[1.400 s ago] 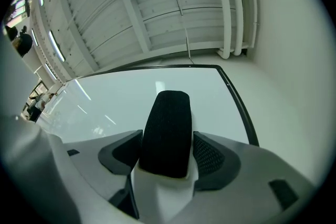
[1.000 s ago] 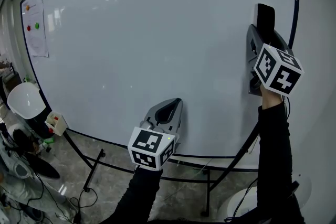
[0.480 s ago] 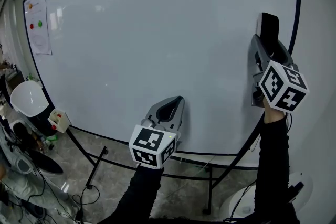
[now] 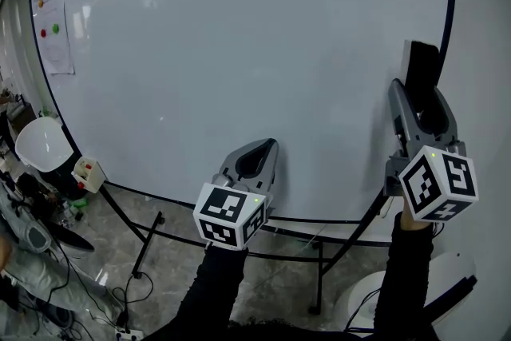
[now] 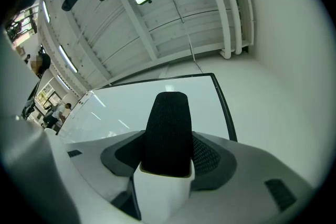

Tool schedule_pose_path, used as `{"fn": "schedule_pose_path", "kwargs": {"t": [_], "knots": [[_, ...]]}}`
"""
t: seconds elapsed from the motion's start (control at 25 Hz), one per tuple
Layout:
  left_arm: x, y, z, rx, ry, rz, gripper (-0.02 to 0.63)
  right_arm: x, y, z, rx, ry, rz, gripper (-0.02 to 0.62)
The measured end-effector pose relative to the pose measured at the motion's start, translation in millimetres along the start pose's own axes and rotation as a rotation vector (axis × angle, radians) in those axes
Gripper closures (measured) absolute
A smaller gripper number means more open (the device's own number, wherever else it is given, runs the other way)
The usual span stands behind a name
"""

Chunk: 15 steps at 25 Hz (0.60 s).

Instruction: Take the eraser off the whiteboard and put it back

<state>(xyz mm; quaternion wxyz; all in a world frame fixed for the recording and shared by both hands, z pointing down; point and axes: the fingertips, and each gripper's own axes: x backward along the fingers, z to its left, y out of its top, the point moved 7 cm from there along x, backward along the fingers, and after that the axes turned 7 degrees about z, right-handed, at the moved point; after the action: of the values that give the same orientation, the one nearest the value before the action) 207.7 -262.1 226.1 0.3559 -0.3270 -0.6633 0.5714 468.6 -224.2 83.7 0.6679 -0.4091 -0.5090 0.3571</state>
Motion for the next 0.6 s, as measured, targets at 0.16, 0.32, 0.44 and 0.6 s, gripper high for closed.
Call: {"fn": "schedule_pose_path", "kwargs": {"t": [0.16, 0.32, 0.44, 0.6], "knots": [[-1.7, -3.6, -4.8, 0.003, 0.007, 0.005, 0.6, 12.2, -13.1, -6.1, -0.01, -0.012, 0.027, 0.327], [1.0, -7.4, -13.1, 0.011, -0.002, 0.024, 0.6, 25.2, -21.2, -9.4, -0.092, 0.029, 0.057, 0.327], [3.5, -7.7, -16.9, 0.015, -0.002, 0.025, 0.6, 30.6, -25.7, -9.0, -0.089, 0.035, 0.074, 0.327], [6.8, -8.7, -24.2, 0.003, 0.027, 0.026, 0.6, 36.8, -32.5, -12.3, -0.115, 0.067, 0.092, 0.327]]}}
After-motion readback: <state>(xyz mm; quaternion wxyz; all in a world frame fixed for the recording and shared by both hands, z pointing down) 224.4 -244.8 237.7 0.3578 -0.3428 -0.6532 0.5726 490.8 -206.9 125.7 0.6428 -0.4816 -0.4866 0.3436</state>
